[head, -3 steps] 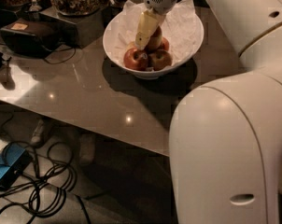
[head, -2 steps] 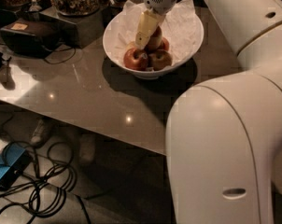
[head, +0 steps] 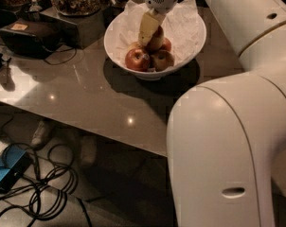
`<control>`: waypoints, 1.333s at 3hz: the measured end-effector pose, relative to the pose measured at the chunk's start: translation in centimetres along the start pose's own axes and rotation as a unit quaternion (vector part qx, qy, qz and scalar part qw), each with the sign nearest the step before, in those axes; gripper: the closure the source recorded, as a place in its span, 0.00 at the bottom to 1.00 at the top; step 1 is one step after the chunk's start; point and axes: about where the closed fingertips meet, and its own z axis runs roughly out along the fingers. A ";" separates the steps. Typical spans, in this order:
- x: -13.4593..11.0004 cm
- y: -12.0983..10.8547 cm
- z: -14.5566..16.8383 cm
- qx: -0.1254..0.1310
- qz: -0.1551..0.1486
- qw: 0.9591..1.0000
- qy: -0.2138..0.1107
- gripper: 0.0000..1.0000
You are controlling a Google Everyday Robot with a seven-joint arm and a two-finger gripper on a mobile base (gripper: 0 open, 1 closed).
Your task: Pick apple from white bowl
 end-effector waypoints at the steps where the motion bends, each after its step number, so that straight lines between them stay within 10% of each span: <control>1: -0.4 -0.3 0.4 0.004 -0.001 1.000 -0.006 0.87; 4: -3.4 2.2 -6.1 0.042 -0.043 0.997 -0.052 1.00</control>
Offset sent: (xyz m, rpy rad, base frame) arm 0.0044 0.0030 -0.0014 0.0062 -0.0107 -0.0001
